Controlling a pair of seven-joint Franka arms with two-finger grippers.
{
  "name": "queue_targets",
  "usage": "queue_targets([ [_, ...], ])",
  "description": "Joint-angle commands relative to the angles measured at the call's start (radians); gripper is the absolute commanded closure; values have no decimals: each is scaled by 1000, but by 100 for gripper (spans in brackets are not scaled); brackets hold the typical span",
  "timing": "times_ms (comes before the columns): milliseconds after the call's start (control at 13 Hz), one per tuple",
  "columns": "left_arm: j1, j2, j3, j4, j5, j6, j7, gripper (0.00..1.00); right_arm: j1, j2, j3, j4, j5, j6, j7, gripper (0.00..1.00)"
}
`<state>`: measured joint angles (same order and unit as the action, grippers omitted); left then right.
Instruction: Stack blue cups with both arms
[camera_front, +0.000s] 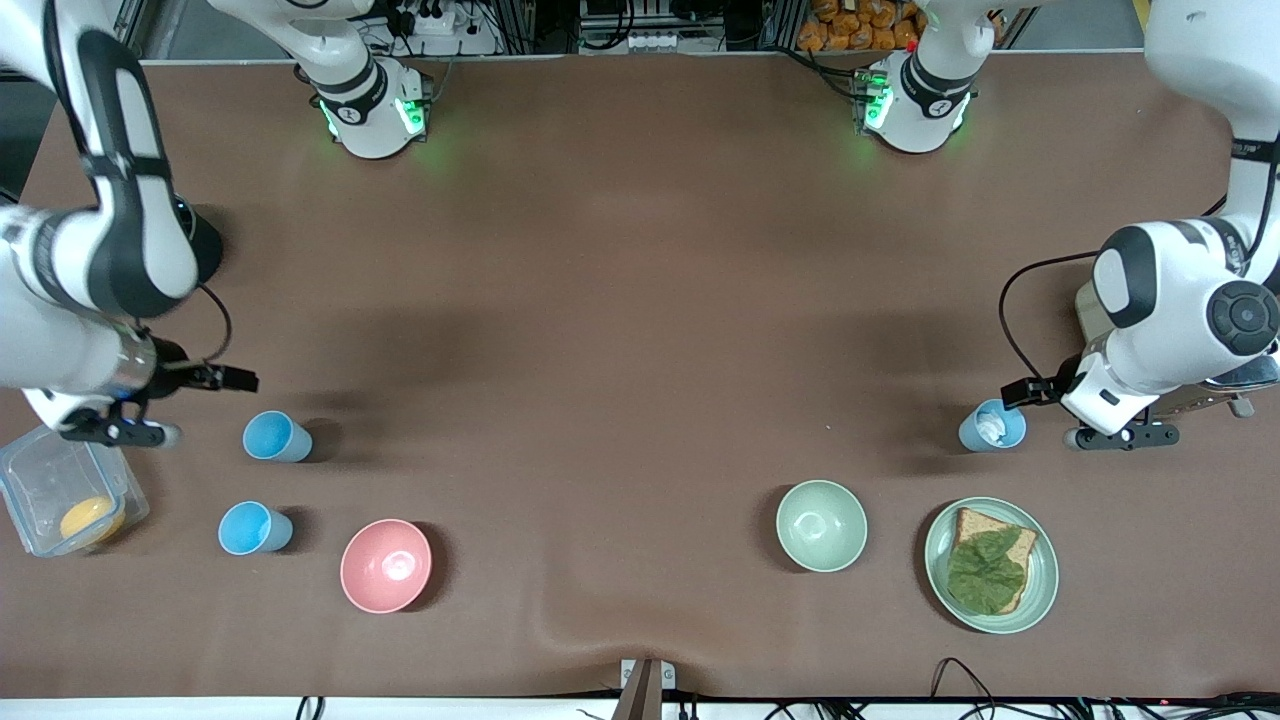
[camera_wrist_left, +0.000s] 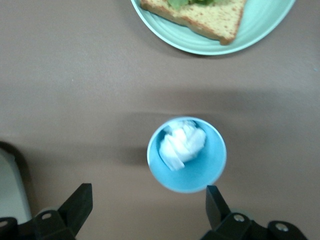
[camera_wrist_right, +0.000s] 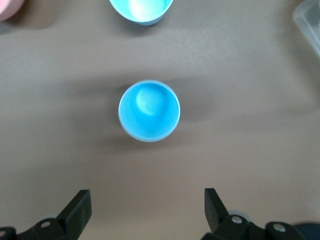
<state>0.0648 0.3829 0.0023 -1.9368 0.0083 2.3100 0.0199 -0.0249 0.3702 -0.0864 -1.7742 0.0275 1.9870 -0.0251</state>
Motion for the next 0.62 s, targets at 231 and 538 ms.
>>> queue_targets([
  [231, 18, 102, -4, 15, 2, 126, 17, 7, -20, 150, -42, 137, 22, 27, -197, 0],
  [538, 10, 106, -5, 16, 2, 128, 8, 83, -20, 190, -42, 137, 55, 35, -208, 0],
])
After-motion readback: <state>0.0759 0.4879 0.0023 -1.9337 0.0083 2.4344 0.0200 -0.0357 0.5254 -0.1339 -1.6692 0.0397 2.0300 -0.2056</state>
